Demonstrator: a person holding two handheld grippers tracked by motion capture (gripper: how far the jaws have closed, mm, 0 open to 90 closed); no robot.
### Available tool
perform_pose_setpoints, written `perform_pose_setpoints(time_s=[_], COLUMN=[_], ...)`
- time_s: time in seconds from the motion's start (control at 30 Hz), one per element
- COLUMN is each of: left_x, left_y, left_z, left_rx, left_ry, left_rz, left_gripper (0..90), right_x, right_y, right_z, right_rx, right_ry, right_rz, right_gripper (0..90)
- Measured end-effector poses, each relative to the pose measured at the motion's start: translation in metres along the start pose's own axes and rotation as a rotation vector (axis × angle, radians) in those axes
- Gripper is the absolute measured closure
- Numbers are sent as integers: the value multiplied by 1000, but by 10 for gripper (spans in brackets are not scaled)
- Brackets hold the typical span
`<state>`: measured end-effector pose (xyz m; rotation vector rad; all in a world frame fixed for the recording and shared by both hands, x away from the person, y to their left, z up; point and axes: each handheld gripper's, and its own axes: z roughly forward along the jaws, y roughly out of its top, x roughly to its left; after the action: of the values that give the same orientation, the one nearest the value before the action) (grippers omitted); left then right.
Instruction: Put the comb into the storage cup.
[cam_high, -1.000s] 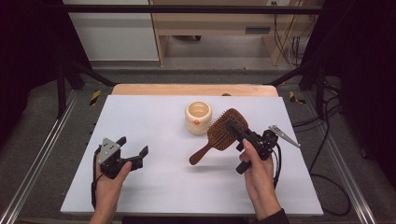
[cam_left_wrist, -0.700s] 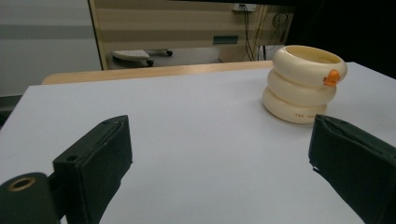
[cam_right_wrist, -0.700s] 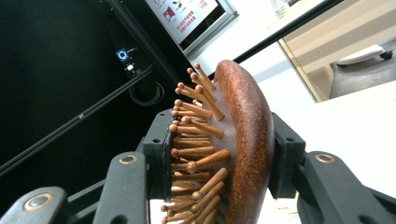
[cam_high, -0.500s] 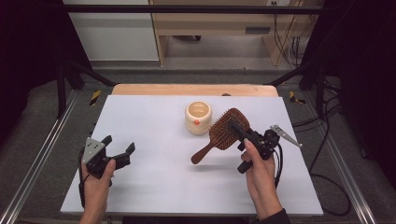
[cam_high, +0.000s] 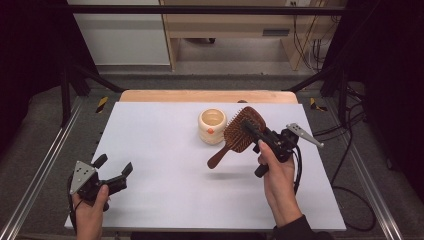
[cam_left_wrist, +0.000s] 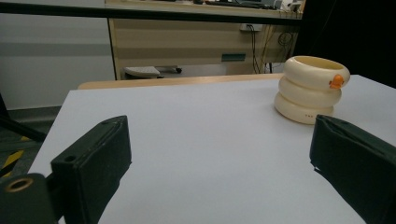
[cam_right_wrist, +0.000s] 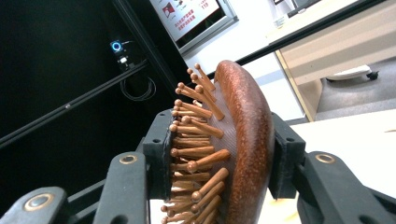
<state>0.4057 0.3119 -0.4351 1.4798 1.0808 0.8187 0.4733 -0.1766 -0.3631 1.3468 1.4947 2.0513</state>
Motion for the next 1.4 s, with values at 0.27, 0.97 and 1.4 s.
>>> perform_pose_setpoints(time_s=[0.27, 0.97, 1.4], left_x=[-7, -2, -2], left_y=[-3, -4, -5], left_z=[3, 3, 4], left_rx=[8, 3, 0], left_ry=[-7, 15, 18], left_rz=[22, 18, 18], left_gripper=[54, 44, 40], right_x=[22, 52, 57], right_y=[27, 71, 88], right_z=[14, 49, 68], right_rx=[18, 46, 32], right_ry=[18, 29, 23], right_rz=[-67, -157, -160], right_gripper=[523, 523, 523])
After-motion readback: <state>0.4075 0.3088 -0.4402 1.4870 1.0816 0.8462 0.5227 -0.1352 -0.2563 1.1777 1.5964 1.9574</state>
